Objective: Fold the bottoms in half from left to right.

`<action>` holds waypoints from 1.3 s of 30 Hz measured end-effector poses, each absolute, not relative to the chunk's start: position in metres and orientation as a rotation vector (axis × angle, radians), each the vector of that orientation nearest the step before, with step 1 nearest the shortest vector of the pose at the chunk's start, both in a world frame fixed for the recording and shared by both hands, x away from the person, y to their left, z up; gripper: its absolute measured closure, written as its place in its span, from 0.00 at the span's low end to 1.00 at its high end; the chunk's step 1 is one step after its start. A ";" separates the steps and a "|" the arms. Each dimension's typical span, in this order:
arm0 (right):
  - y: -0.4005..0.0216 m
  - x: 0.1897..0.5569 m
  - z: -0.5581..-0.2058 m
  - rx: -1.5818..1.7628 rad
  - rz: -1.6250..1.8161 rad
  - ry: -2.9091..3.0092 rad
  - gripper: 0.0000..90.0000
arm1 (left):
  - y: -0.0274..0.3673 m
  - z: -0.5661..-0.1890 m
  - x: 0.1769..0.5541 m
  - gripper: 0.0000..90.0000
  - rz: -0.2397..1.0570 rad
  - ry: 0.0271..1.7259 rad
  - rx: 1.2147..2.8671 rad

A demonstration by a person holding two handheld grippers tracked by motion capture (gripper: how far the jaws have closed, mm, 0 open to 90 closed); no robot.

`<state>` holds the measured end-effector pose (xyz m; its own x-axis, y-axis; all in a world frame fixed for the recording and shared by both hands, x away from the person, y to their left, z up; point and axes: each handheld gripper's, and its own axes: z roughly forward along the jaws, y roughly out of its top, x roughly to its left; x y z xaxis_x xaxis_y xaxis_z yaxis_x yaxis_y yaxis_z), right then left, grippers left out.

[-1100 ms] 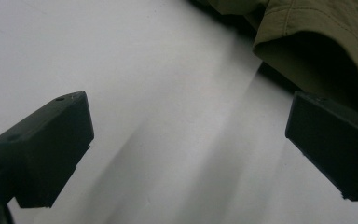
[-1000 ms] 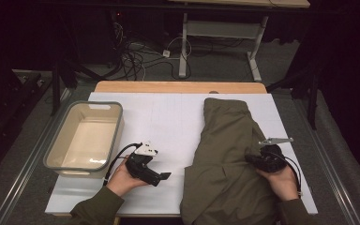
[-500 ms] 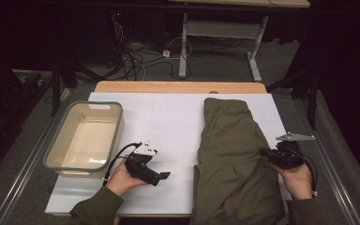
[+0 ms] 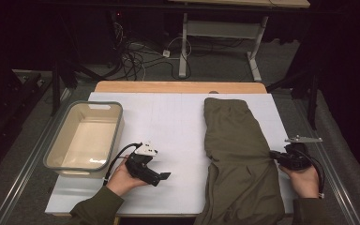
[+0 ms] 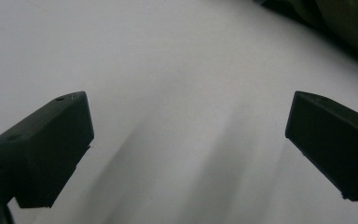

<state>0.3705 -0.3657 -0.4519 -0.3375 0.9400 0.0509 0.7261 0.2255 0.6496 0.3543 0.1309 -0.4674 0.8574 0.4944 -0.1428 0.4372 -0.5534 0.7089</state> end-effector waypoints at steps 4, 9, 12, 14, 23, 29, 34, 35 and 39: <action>-0.365 0.372 -0.456 1.544 0.829 2.163 0.91 | 0.131 -0.468 0.355 0.01 0.089 0.673 2.239; -0.364 0.370 -0.449 1.512 0.888 2.153 0.73 | 0.130 -0.468 0.355 0.01 0.086 0.671 2.242; -0.361 0.368 -0.441 1.484 0.965 2.169 0.66 | 0.130 -0.468 0.355 0.01 0.085 0.674 2.239; -0.356 0.367 -0.437 1.455 1.008 2.187 0.66 | 0.130 -0.469 0.355 0.01 0.083 0.674 2.239; -0.330 0.365 -0.427 1.351 1.100 2.294 0.59 | 0.130 -0.469 0.355 0.01 0.075 0.673 2.234; -0.306 0.360 -0.419 1.263 1.177 2.366 0.58 | 0.129 -0.469 0.355 0.01 0.072 0.669 2.242; -0.290 0.356 -0.415 1.207 1.223 2.414 0.58 | 0.128 -0.470 0.355 0.01 0.070 0.669 2.245; -0.281 0.355 -0.414 1.173 1.240 2.442 0.58 | 0.128 -0.470 0.355 0.01 0.070 0.669 2.246; -0.268 0.352 -0.412 1.129 1.248 2.478 0.58 | 0.128 -0.470 0.355 0.01 0.068 0.670 2.247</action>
<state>0.3516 -0.2681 -0.4123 -0.7068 0.6808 0.1920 0.5597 0.3723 0.7404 0.3550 0.1279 -0.4704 0.8598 0.4860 -0.1567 0.4444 -0.5610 0.6984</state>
